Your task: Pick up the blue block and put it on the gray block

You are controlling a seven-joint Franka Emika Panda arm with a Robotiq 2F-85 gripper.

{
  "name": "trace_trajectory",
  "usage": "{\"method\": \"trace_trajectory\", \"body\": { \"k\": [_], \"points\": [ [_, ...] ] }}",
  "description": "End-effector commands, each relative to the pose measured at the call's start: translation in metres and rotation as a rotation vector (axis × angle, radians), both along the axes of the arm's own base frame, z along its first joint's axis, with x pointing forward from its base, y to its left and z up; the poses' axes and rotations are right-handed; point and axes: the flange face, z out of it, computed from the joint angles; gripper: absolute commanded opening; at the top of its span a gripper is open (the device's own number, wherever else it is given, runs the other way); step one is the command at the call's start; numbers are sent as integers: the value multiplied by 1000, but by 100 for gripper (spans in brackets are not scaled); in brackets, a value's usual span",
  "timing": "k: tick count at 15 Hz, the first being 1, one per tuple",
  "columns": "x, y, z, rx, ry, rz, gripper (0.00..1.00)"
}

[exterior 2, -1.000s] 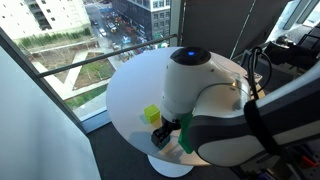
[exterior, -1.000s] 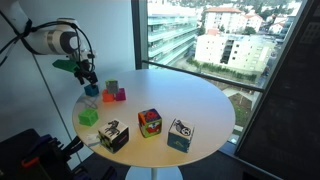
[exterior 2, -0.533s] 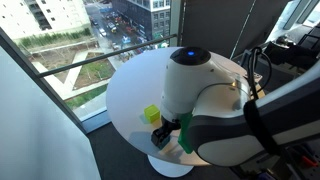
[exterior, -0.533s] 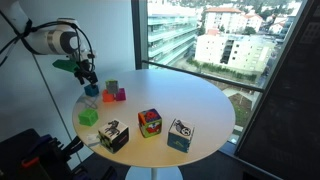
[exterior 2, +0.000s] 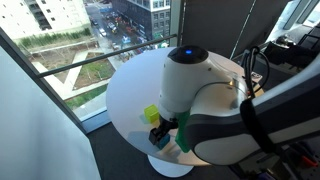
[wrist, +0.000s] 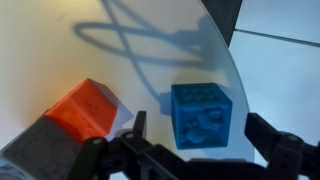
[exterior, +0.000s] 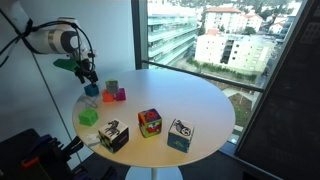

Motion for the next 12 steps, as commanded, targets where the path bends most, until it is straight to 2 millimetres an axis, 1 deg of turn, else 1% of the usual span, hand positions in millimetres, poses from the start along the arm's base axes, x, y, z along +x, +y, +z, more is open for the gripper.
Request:
{"method": "trace_trajectory", "body": {
  "k": [1, 12],
  "points": [
    [7, 7, -3, -4, -25, -17, 100],
    [15, 14, -19, -6, -73, -13, 100]
  ]
}}
